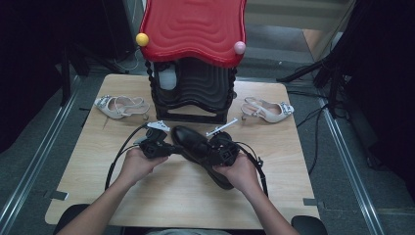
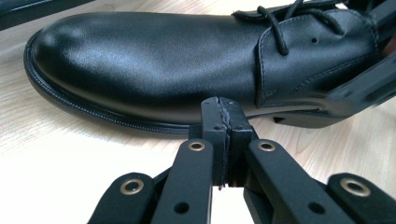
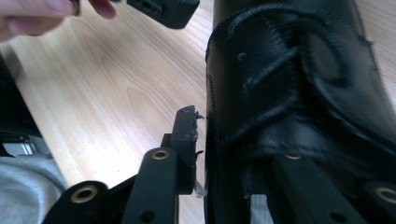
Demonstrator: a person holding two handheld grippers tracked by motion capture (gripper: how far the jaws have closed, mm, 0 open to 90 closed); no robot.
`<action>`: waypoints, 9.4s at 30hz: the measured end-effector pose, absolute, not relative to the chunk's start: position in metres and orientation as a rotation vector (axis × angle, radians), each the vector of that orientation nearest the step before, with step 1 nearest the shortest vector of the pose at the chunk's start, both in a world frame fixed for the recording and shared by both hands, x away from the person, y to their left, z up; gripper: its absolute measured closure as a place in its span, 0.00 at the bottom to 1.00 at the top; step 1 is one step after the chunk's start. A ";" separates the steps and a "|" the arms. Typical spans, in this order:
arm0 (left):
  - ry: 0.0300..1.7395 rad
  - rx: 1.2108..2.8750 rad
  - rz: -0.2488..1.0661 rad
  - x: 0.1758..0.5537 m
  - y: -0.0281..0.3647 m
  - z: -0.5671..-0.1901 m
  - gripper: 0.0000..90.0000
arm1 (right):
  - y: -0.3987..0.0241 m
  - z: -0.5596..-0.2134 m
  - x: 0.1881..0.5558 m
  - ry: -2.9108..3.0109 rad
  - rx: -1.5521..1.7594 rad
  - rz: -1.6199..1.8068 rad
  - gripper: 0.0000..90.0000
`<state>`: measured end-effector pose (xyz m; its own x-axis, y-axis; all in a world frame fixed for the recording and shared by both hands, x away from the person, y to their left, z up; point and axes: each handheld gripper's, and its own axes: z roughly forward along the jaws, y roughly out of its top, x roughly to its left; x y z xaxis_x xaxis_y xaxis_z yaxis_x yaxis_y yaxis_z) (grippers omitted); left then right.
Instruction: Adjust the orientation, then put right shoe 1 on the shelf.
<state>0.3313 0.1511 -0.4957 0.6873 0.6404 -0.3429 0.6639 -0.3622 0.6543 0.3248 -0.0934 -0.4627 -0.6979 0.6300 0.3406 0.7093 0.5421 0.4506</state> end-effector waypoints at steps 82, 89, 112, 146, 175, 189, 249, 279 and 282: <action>0.993 2.088 -0.063 0.350 0.119 -0.489 0.77 | -0.167 -0.449 0.308 -2.455 -1.519 -1.057 0.94; 0.958 2.064 -0.081 0.346 0.132 -0.466 0.59 | -0.152 -0.426 0.298 -2.450 -1.459 -1.047 0.87; 0.936 2.016 0.014 0.362 0.160 -0.385 0.53 | -0.090 -0.464 0.303 -2.400 -1.404 -0.791 0.66; 0.841 2.023 0.162 0.385 0.168 -0.308 0.75 | -0.094 -0.470 0.308 -2.361 -1.480 -0.640 0.93; 0.856 1.965 0.286 0.424 0.174 -0.243 1.00 | -0.146 -0.418 0.321 -2.231 -1.444 -0.844 0.97; 0.856 1.979 0.300 0.451 0.162 -0.237 1.00 | -0.137 -0.386 0.326 -2.275 -1.381 -0.899 0.97; 0.954 2.003 0.278 0.465 0.169 -0.242 1.00 | -0.057 -0.355 0.406 -2.614 -1.626 -1.380 0.97; 0.933 2.043 0.300 0.464 0.169 -0.241 1.00 | -0.038 -0.370 0.416 -2.747 -1.773 -1.406 0.97; 0.932 2.042 0.301 0.464 0.169 -0.241 1.00 | -0.044 -0.374 0.425 -2.686 -1.795 -1.436 0.97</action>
